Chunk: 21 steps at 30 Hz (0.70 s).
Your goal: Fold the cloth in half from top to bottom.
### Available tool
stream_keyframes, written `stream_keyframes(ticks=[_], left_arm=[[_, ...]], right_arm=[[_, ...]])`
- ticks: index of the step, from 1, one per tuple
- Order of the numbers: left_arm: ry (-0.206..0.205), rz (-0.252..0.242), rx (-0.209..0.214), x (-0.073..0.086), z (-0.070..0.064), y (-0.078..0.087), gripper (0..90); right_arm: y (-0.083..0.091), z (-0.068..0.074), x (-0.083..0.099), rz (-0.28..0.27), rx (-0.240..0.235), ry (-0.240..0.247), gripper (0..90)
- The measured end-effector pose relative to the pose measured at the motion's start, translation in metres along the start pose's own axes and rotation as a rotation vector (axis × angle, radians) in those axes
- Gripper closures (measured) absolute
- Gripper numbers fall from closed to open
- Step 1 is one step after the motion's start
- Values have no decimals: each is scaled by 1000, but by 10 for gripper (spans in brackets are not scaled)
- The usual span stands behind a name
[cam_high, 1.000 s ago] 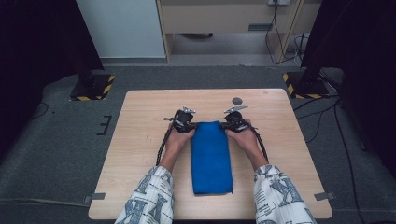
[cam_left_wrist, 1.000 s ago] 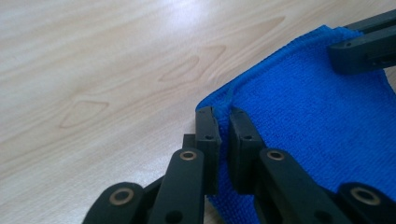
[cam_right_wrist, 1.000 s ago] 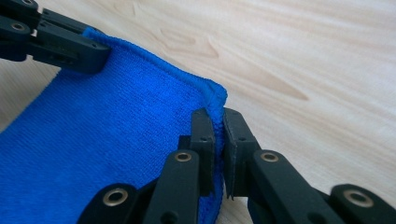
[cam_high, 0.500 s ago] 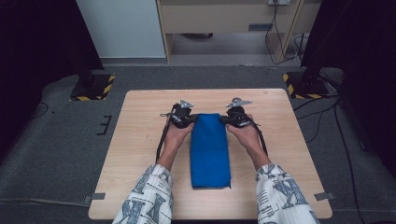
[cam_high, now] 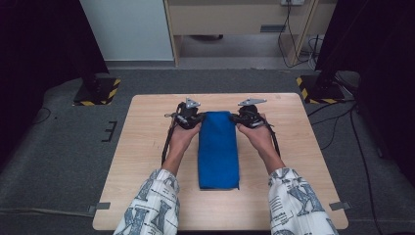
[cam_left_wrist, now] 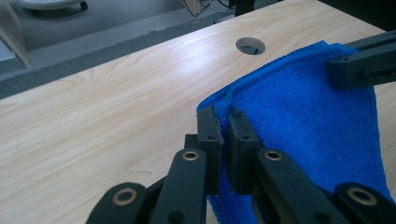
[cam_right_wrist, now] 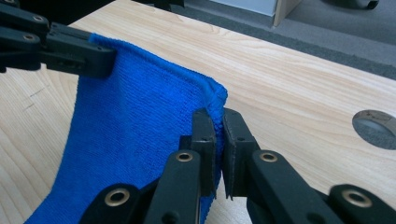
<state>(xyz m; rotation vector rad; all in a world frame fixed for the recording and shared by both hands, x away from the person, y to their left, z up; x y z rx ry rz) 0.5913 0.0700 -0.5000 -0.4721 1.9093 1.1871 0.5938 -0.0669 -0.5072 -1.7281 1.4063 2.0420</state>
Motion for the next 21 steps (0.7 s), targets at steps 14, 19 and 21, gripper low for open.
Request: stream_keyframes(ticks=[14,19,21], left_arm=[[-42,7,-1,1,-4,10,852],[-41,3,7,6,-7,17,849],[-51,5,12,8,-10,20,849]], right_arm=[[4,6,0,-4,-4,28,851],[13,14,3,-12,-11,40,851],[16,19,5,-14,-17,53,851]])
Point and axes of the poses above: each handheld gripper's, and its own axes: y roughly backward along the jaws, x roughly out of its underside, z roughly to its left, the point moved 10 cm from there along -y, roughly forward along the jaws, and after that the axes turned 13 degrees about y, right-handed, at the moved point
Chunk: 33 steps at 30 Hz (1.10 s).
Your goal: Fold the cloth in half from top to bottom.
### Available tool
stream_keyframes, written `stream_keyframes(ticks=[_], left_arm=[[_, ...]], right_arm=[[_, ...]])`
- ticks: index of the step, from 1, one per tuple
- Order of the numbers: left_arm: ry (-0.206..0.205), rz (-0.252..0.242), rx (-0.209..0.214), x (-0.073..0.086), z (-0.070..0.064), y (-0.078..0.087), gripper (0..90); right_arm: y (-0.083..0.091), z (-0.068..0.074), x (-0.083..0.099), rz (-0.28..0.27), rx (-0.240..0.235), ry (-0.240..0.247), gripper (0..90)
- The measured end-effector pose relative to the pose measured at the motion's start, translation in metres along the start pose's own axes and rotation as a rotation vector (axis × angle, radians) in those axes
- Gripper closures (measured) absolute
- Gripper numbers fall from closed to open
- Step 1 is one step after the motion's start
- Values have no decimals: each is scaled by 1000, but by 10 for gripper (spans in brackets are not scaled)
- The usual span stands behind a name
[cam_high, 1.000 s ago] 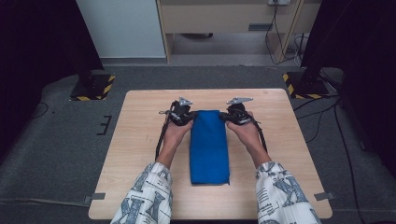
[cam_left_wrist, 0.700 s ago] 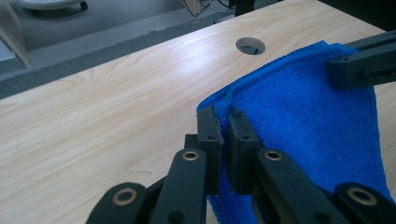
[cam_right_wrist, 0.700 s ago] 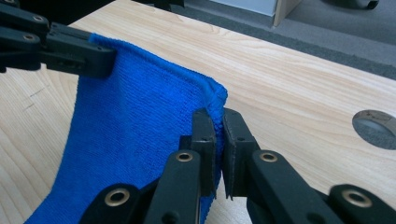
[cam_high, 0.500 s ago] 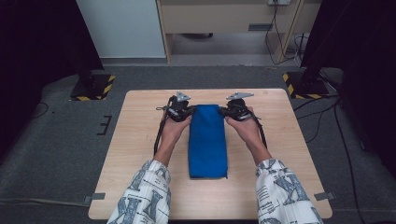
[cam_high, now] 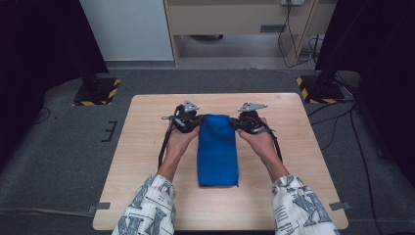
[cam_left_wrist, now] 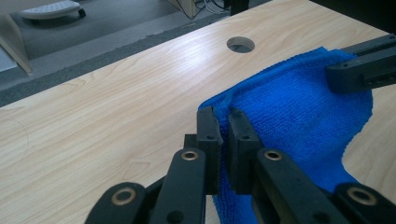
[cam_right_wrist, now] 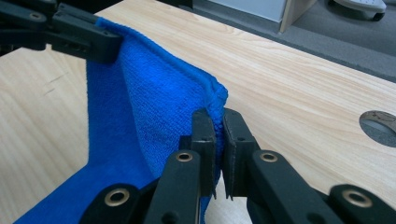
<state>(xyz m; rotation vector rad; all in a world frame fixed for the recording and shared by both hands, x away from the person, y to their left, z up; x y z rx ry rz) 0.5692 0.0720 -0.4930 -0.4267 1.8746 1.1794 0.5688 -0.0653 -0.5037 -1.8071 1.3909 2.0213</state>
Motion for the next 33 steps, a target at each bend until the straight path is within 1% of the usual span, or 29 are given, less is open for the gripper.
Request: stream_keyframes(ticks=[3,8,12,15,18,25,30,33], left_arm=[[-14,-3,5,1,-4,5,849],[-24,-7,14,7,-9,13,846],[-28,-5,24,13,-10,18,844],[-38,-1,25,17,-11,21,842],[-41,-2,36,19,-13,25,840],[-37,2,53,27,-17,28,833],[-24,-1,67,33,-19,30,831],[-16,-1,73,37,-21,31,830]], right_arm=[[5,4,1,-6,-2,9,851],[12,9,3,-22,-12,12,851],[18,16,6,-30,-21,15,851],[20,23,9,-30,-29,33,851],[22,28,12,-30,-37,37,851],[26,30,17,-35,-44,34,851],[29,30,19,-46,-49,26,851],[30,32,22,-41,-54,26,852]])
Point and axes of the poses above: each handheld gripper's, and its own axes: y roughly backward along the jaws, x roughly out of its underside, z roughly to its left, the point moved 10 cm from there along -y, roughly forward along the jaws, and after that the axes turned 13 degrees about y, right-handed, at the moved point
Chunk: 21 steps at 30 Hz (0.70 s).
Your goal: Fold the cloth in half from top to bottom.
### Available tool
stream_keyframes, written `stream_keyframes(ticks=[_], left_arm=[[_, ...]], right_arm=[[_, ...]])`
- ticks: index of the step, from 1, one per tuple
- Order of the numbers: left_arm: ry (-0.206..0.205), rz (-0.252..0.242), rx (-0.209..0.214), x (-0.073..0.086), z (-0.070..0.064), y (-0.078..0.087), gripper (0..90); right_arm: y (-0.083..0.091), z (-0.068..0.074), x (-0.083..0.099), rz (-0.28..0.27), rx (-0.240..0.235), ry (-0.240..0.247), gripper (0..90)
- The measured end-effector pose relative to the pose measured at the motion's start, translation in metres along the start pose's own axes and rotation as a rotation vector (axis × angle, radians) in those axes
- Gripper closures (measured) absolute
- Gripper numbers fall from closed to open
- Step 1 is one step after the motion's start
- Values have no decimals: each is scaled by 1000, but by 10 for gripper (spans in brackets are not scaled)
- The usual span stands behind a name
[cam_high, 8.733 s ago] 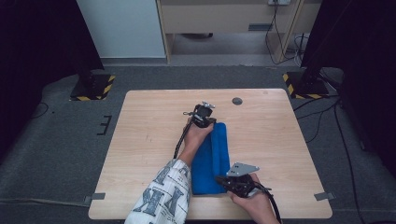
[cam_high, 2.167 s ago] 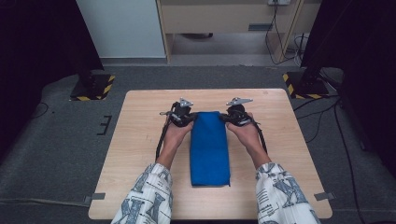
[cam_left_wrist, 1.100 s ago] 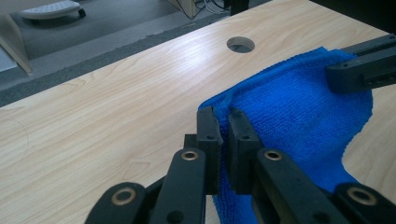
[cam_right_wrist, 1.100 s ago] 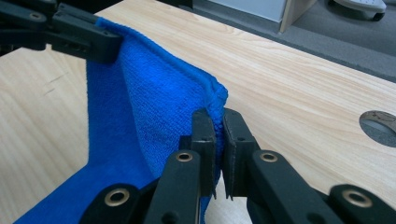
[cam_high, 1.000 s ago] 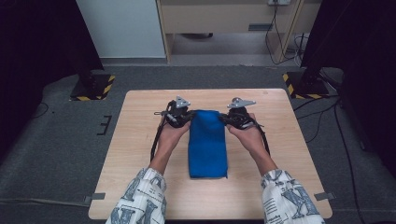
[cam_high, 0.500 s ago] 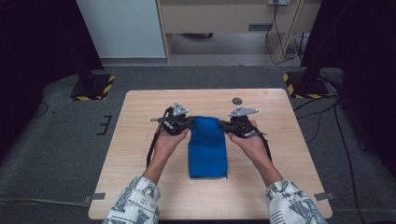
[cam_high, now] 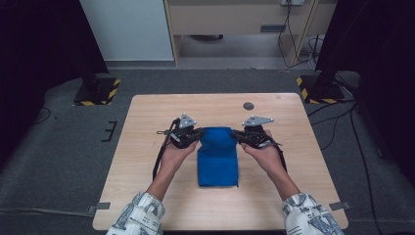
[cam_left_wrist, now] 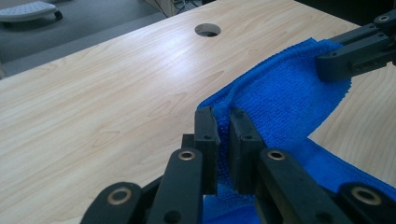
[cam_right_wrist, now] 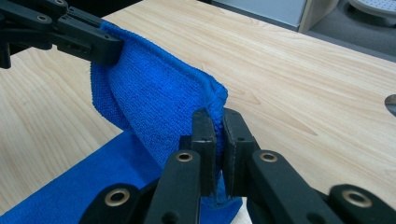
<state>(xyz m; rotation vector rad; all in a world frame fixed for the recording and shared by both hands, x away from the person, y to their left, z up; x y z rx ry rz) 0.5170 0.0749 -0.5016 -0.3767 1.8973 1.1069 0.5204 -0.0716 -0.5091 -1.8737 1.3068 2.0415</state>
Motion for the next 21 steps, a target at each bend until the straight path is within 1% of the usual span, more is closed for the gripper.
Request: stream_keyframes(ticks=[6,8,12,15,19,21], left_arm=[[6,-2,11,5,0,1,818],[14,-1,10,6,1,1,808],[22,-4,13,8,2,1,757],[47,-8,26,9,3,0,691],[57,-8,34,10,4,0,642],[59,-11,40,10,3,0,631]], right_arm=[[2,4,2,-3,-14,-10,852],[2,4,2,-7,-17,-6,853],[2,5,2,-5,-21,-9,855],[2,5,2,-1,-22,-7,856],[1,6,1,-1,-28,-14,856],[0,7,0,0,-31,-10,857]])
Point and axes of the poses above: each handheld gripper's, and its own axes: y roughly backward along the jaws, x roughly out of its underside, z roughly to its left, the point moved 10 cm from there along -y, roughly forward along the jaws, and after that the axes turned 13 degrees about y, right-handed, at the moved point
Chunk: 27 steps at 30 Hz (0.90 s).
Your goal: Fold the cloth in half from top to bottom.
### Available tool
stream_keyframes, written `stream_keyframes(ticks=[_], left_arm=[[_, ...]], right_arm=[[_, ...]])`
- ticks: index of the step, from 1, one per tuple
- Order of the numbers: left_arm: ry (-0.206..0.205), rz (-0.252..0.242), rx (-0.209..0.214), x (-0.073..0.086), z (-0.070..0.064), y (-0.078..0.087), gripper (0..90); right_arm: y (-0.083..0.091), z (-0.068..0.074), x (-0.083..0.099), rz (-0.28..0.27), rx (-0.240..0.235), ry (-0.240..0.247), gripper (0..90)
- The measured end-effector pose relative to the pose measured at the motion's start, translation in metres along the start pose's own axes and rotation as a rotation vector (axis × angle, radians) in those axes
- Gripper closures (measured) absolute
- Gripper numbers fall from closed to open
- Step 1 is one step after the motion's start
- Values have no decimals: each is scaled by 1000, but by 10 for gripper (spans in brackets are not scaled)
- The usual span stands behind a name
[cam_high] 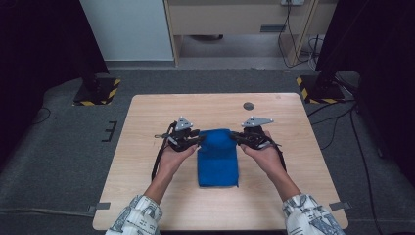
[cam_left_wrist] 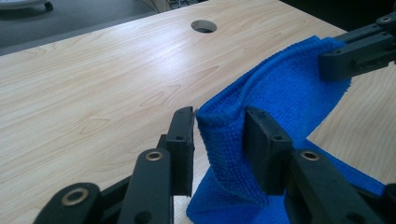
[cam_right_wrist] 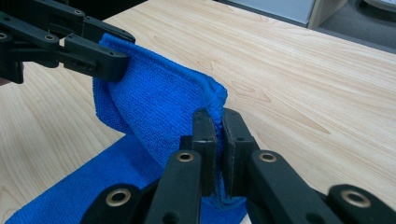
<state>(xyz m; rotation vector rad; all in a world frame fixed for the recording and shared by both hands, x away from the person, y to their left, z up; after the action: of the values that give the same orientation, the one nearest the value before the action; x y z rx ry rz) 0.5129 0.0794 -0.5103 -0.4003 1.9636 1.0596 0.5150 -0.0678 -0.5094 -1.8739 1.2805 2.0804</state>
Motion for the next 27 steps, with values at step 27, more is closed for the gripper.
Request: stream_keyframes(ticks=[27], left_arm=[[52,-67,73,3,-10,24,450]], right_arm=[[3,27,-2,-12,-58,30,857]])
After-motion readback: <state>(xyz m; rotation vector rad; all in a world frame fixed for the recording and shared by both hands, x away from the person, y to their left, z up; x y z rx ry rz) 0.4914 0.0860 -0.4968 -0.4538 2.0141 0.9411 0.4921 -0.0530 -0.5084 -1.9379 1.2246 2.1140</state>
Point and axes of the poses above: each handheld gripper's, and its own axes: y roughly backward along the jaws, x roughly out of its underside, z roughly to its left, the point moved 10 cm from there along -y, roughly forward along the jaws, and after that the axes turned 13 degrees about y, right-handed, at the moved point
